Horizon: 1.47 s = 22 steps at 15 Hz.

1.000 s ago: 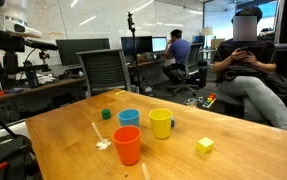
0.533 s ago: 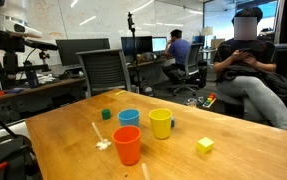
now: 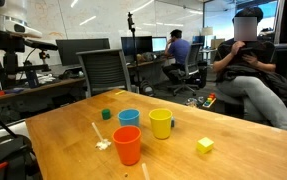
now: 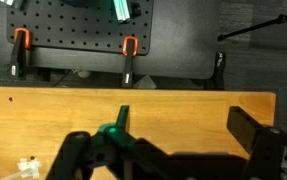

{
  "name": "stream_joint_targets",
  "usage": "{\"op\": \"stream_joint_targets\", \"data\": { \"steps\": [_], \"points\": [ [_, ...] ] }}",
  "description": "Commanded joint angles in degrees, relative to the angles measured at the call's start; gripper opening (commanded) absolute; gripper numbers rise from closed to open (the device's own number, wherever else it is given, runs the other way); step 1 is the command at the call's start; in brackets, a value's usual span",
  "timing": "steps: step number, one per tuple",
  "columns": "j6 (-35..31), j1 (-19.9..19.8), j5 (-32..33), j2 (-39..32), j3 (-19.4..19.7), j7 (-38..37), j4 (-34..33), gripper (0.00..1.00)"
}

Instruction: Stack the three cups

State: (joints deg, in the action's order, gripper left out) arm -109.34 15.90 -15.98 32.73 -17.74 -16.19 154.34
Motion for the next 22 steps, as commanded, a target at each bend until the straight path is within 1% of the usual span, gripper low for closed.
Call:
{"op": "stream_joint_targets", "data": {
  "steps": [1,5,11,12,16,22],
  "points": [
    [-2.02,-0.81,1.02,1.13,-0.37,-1.98,0.14,1.00],
    [-5.24,-3.43,3.66,0.09,0.74,-3.13,-1.42,1.00],
    [-11.95,-8.94,8.53,-1.51,2.37,-4.90,-3.74,1.00],
    [-13.19,-10.03,8.99,-2.02,2.39,-6.30,-4.39,1.00],
    [-16.78,-12.48,9.20,-5.22,4.48,-6.09,-7.99,1.00],
    [-22.19,-15.23,10.39,-13.26,6.82,-5.73,-13.85,1.00]
  ]
}}
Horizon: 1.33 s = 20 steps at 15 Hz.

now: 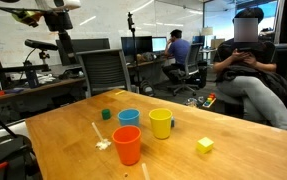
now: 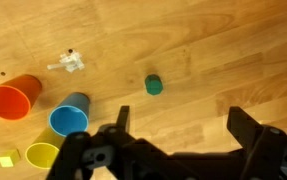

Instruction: Stack the three cups

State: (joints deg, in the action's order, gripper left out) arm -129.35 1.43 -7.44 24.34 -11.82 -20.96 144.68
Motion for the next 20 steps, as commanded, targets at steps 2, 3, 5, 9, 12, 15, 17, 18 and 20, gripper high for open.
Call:
{"op": "stream_joint_targets", "data": {
  "steps": [2,3,5,9,12,15,17,18,20],
  "points": [
    [-4.12,-1.42,3.28,-7.66,1.07,-1.69,-6.08,1.00],
    [-5.00,-1.67,4.09,-9.20,1.20,-1.86,-7.07,1.00],
    [-6.30,-2.06,5.88,-11.88,1.57,-2.37,-8.79,1.00],
    [-8.84,-2.41,7.41,-17.19,3.63,-2.20,-11.35,1.00],
    [-11.68,-2.33,7.60,-20.73,5.63,-1.94,-12.67,1.00],
    [-12.39,-2.17,7.35,-23.30,7.41,-1.86,-13.65,1.00],
    [-12.63,-2.14,7.96,-24.32,8.38,-2.21,-13.65,1.00],
    [-12.71,-2.15,8.27,-24.72,8.84,-2.38,-13.64,1.00],
    [-12.73,-2.26,8.47,-25.46,9.80,-2.22,-13.40,1.00]
  ]
}}
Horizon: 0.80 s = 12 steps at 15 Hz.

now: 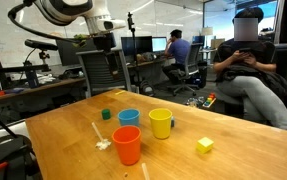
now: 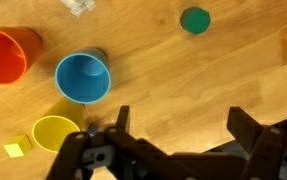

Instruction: Stack the three cups

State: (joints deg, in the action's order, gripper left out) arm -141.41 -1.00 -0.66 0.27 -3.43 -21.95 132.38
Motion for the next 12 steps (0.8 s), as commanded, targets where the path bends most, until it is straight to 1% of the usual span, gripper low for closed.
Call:
{"op": "stream_joint_targets", "data": {
  "steps": [1,8,12],
  "points": [
    [-0.73,0.12,1.89,-1.78,1.86,-1.34,-1.06,1.00],
    [-2.91,-0.08,0.82,-5.92,4.64,-0.31,-1.56,1.00],
    [-2.87,0.10,0.97,-8.45,5.64,-0.29,-1.74,1.00]
  ]
}}
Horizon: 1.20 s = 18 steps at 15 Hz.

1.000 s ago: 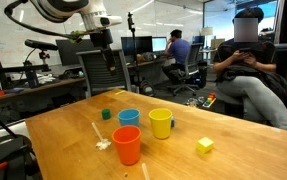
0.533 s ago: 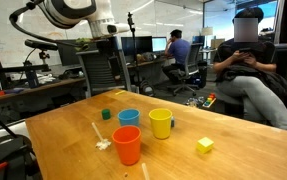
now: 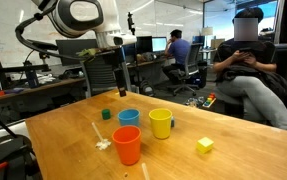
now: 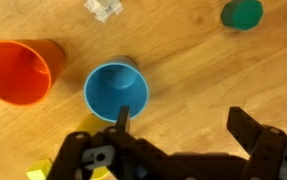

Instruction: Stack the three cups

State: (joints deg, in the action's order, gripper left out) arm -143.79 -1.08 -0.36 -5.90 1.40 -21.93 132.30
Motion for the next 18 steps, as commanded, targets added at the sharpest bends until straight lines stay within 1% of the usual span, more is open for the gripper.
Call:
{"op": "stream_joint_targets", "data": {
  "steps": [1,7,16,18],
  "points": [
    [-0.51,0.22,0.81,-2.79,1.06,-0.32,-1.63,1.00],
    [-1.43,0.56,1.31,-5.67,2.26,-0.67,-1.87,1.00],
    [-1.22,1.33,0.80,-11.17,2.99,-1.31,-5.35,1.00],
    [-0.97,1.43,0.52,-11.98,3.00,-1.19,-6.07,0.75]
  ]
}}
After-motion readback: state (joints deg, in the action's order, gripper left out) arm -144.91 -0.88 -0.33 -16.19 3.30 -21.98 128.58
